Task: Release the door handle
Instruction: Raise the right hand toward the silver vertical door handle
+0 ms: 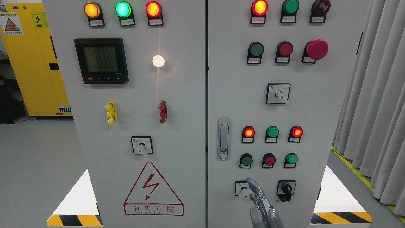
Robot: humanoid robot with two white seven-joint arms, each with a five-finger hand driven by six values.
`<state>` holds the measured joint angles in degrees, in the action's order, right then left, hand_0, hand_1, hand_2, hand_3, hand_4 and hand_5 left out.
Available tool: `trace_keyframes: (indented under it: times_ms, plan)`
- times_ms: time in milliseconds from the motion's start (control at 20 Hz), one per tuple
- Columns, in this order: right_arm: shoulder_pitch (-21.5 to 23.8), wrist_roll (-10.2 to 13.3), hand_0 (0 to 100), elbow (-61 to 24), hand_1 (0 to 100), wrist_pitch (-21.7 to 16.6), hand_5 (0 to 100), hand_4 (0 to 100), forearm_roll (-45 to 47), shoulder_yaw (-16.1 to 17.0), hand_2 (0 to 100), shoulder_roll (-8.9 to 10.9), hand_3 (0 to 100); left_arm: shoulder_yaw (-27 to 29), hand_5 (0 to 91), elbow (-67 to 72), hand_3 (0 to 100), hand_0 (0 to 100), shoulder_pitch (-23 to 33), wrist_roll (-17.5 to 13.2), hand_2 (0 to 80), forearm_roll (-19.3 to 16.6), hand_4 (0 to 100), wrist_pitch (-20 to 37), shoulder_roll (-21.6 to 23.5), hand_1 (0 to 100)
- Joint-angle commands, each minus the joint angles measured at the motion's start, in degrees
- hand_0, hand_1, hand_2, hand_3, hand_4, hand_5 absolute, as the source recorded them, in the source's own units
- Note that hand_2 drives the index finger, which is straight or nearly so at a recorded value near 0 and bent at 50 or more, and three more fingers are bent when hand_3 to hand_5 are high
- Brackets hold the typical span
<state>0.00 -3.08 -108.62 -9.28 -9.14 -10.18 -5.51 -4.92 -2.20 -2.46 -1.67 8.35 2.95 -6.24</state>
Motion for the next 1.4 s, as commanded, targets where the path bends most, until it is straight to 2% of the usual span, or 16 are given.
trace_keyframes:
  times_ms: [0, 251, 351, 401, 451, 501, 551, 601, 651, 702, 802, 952, 1052, 1253, 1353]
  plan:
    - [-1.8, 0.1, 45, -1.0, 4, 0.3, 0, 0, -0.1, 0.2, 0, -0.99, 0, 0.0, 0.0, 0.0, 0, 12, 0.0, 0.0, 0.0, 0.0, 0, 0.0, 0.0, 56]
    - [-2.1, 0.2, 45, -1.1, 4, 0.8, 0, 0, -0.2, 0.2, 0, -1.17, 0, 0.0, 0.0, 0.0, 0, 12, 0.0, 0.0, 0.0, 0.0, 0, 0.0, 0.0, 56]
    - [-2.1, 1.1, 45, -1.2, 4, 0.8, 0, 0, -0.8, 0.0, 0, -1.34, 0, 0.0, 0.0, 0.0, 0, 12, 0.0, 0.0, 0.0, 0.0, 0, 0.0, 0.0, 56]
    - [-2.1, 1.8, 40, -1.1, 10, 0.9, 0, 0, -1.0, -0.2, 0, -1.34, 0, 0.0, 0.0, 0.0, 0, 12, 0.0, 0.0, 0.0, 0.0, 0, 0.0, 0.0, 56]
    - [-2.2, 1.9, 36, -1.1, 16, 1.4, 1, 17, -1.7, -0.2, 0, -1.26, 9, 0.0, 0.0, 0.0, 0, 12, 0.0, 0.0, 0.0, 0.0, 0, 0.0, 0.0, 56]
    - [-2.1, 2.1, 36, -1.1, 16, 1.9, 1, 17, -3.3, -0.3, 0, -1.26, 9, 0.0, 0.0, 0.0, 0, 12, 0.0, 0.0, 0.0, 0.0, 0, 0.0, 0.0, 56]
    - [-2.1, 2.1, 35, -1.1, 25, 2.0, 25, 37, -5.9, -0.2, 0, -1.26, 28, 0.0, 0.0, 0.0, 0, 12, 0.0, 0.0, 0.0, 0.0, 0, 0.0, 0.0, 56]
    - [-2.1, 2.2, 36, -1.1, 31, 2.0, 48, 54, -8.2, -0.2, 0, -1.26, 44, 0.0, 0.0, 0.0, 0, 12, 0.0, 0.0, 0.0, 0.0, 0, 0.0, 0.0, 56]
    - [-2.2, 2.2, 40, -1.0, 32, 2.0, 55, 60, -10.7, -0.2, 0, -1.26, 49, 0.0, 0.0, 0.0, 0, 12, 0.0, 0.0, 0.0, 0.0, 0, 0.0, 0.0, 56]
    - [-2.3, 2.4, 46, -0.9, 35, 2.0, 76, 76, -13.2, -0.2, 0, -1.26, 68, 0.0, 0.0, 0.0, 0, 12, 0.0, 0.0, 0.0, 0.0, 0, 0.0, 0.0, 56]
    - [-2.7, 2.8, 49, -0.5, 35, 1.9, 78, 77, -18.3, -0.2, 0, -1.34, 70, 0.0, 0.0, 0.0, 0, 12, 0.0, 0.0, 0.0, 0.0, 0, 0.0, 0.0, 56]
    - [-2.8, 5.9, 50, 0.0, 37, 1.5, 100, 94, -25.0, -0.9, 0, -1.26, 90, 0.0, 0.0, 0.0, 0, 12, 0.0, 0.0, 0.0, 0.0, 0, 0.0, 0.0, 56]
    - [-2.9, 7.1, 49, 0.0, 37, 1.5, 100, 98, -29.8, -2.1, 0, -1.26, 97, 0.0, 0.0, 0.0, 0, 12, 0.0, 0.0, 0.0, 0.0, 0, 0.0, 0.0, 56]
    - [-3.3, 7.7, 49, 1.0, 36, 1.6, 100, 100, -37.9, -3.5, 0, -1.34, 100, 0.0, 0.0, 0.0, 0, 12, 0.0, 0.0, 0.0, 0.0, 0, 0.0, 0.0, 56]
    - [-4.3, 9.8, 48, 2.3, 36, 1.7, 100, 100, -44.4, -3.5, 0, -1.34, 100, 0.0, 0.0, 0.0, 0, 12, 0.0, 0.0, 0.0, 0.0, 0, 0.0, 0.0, 56]
